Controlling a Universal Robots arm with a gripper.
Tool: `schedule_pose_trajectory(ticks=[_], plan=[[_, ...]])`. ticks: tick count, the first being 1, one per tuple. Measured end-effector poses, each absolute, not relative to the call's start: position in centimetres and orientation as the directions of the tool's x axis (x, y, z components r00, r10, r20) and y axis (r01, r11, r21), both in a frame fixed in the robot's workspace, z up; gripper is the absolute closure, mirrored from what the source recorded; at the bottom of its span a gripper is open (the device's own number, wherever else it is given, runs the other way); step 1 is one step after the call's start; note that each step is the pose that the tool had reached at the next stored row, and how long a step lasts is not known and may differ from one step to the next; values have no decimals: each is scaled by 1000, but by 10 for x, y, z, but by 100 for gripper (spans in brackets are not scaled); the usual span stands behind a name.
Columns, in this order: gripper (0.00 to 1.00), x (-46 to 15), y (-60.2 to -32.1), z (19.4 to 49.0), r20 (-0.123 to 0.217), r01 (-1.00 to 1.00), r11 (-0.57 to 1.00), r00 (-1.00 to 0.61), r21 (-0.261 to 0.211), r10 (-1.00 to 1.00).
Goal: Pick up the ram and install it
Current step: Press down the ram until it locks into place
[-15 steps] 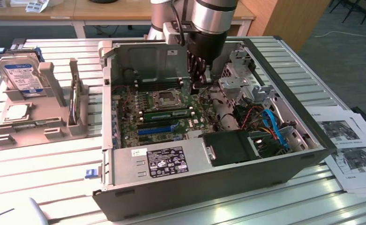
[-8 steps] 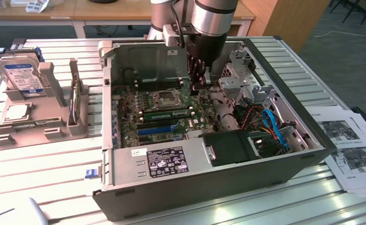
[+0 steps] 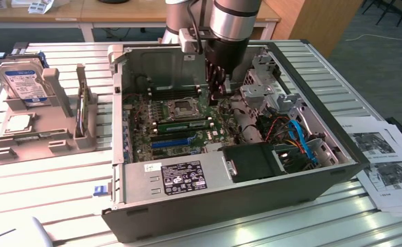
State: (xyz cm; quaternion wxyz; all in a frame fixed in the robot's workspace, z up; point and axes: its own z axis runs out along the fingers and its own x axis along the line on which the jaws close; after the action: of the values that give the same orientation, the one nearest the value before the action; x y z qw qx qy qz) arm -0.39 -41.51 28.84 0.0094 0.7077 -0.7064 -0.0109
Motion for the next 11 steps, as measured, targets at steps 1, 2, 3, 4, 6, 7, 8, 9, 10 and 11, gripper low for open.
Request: schedule_pose_trajectory(ticks=[1, 2, 3, 4, 6, 7, 8, 9, 10, 11], plan=[[90, -4, -415, 287, -2, -1000, -2, 2, 29, -1000], [90, -4, -415, 286, -2, -1000, -2, 2, 29, -1000], [90, -4, -415, 285, -2, -1000, -2, 2, 29, -1000], [90, -4, -415, 284, -2, -1000, -2, 2, 29, -1000], [90, -4, -415, 281, -2, -1000, -2, 2, 29, -1000], [90, -4, -415, 280, -2, -1000, -2, 2, 29, -1000], [90, -4, -415, 279, -2, -1000, -2, 2, 29, -1000], [90, -4, -415, 278, -2, -1000, -2, 2, 29, -1000], [90, -4, -415, 277, -2, -1000, -2, 2, 29, -1000], [90, -4, -415, 276, -2, -1000, -2, 2, 29, -1000]])
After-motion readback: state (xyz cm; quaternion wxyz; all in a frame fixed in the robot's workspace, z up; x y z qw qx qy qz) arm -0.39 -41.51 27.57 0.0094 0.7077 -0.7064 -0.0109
